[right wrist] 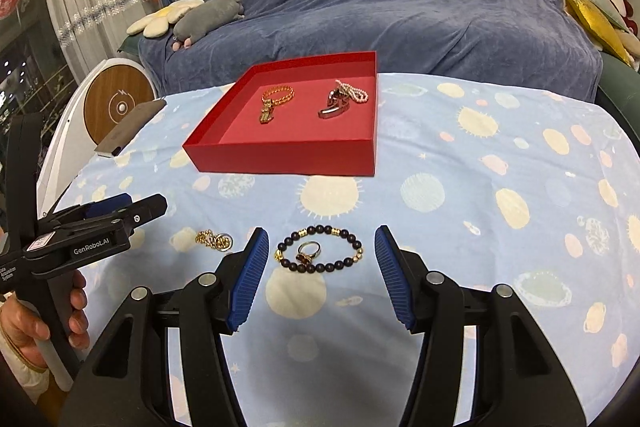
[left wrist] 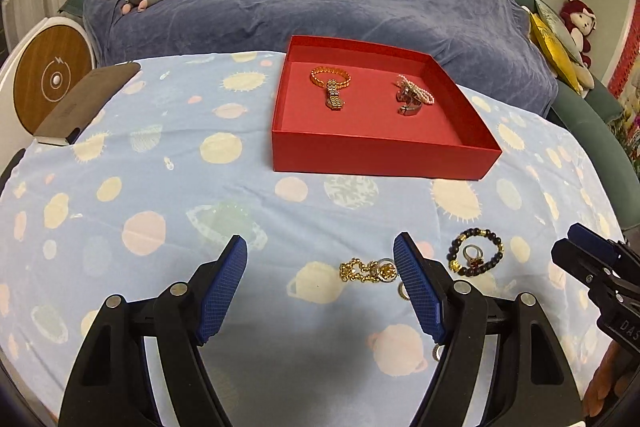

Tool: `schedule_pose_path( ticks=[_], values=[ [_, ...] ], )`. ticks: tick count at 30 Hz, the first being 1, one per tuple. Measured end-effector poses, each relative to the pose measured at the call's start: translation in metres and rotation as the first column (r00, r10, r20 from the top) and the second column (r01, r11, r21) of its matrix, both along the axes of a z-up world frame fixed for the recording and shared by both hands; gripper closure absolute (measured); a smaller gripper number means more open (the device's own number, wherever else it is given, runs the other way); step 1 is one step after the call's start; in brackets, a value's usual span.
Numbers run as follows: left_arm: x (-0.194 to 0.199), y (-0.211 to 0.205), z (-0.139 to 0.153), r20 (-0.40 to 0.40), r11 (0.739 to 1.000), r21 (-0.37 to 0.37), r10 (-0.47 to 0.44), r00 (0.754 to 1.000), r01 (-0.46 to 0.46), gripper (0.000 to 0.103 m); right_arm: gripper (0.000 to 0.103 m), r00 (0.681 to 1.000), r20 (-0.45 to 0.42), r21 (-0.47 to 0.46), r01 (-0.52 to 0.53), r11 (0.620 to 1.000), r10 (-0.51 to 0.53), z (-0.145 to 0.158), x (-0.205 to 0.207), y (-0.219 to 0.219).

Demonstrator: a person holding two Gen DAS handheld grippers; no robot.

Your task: Organize jewelry

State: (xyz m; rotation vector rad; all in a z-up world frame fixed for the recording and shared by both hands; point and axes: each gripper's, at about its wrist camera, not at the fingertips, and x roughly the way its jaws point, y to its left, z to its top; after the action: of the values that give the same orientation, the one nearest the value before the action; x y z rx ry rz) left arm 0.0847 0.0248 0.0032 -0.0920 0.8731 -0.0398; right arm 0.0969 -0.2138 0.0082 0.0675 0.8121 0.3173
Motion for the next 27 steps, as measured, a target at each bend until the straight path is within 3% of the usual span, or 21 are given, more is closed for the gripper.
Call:
schedule_pose_path(
  ticks=[17,27],
  values=[
    [0.004,-0.004,-0.022,-0.046,0.999,0.029,-0.019,0.999,0.021,0.03,0.05,0.996,-0.054,-0.046,-0.074,0.996,0.071,-0.031,0.0,0.022],
    [0.004,0.001,-0.026,-0.063,1.0,0.018,-0.006,0.998,0.007,0.03,0.068,0.993,-0.071,-0.047,-0.093,0.995,0.089,-0.037,0.008,0.032]
  ],
)
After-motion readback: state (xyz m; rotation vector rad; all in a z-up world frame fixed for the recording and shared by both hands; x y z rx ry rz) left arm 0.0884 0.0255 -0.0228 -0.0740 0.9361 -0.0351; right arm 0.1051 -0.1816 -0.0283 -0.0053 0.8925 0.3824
